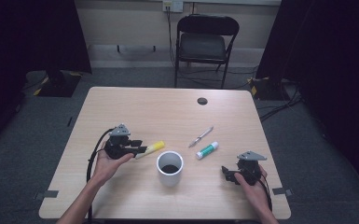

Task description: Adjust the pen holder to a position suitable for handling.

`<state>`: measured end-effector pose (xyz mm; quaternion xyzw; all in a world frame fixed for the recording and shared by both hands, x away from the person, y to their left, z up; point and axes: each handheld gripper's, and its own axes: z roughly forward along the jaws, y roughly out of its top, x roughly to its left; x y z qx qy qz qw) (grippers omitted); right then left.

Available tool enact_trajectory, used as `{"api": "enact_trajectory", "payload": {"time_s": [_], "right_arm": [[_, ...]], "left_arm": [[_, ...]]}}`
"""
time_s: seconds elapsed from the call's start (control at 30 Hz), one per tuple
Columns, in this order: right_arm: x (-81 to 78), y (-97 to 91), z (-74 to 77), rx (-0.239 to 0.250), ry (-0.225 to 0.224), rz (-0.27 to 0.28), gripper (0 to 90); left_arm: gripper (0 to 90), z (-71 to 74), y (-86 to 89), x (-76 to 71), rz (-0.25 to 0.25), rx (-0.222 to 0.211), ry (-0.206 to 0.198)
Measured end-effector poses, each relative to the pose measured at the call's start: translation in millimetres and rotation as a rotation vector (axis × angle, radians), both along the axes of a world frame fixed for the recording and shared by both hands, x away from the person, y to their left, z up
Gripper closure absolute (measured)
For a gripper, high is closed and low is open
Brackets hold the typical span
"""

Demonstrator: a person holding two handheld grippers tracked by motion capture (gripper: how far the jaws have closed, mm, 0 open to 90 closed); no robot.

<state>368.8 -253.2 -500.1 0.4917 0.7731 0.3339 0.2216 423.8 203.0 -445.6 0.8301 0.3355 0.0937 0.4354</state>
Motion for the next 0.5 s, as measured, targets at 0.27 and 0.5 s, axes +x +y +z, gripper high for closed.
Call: {"api": "enact_trajectory", "payload": {"time_s": [0.27, 0.5], "right_arm": [[0.0, 0.0, 0.0, 0.000, 0.000, 0.000, 12.5], [0.0, 0.0, 0.0, 0.000, 0.000, 0.000, 12.5]], "left_arm": [[59.9, -16.4, -4.9, 14.8, 0.005, 0.029, 0.026], [58.4, -27.7, -10.0, 18.6, -0.004, 0.057, 0.051]]}}
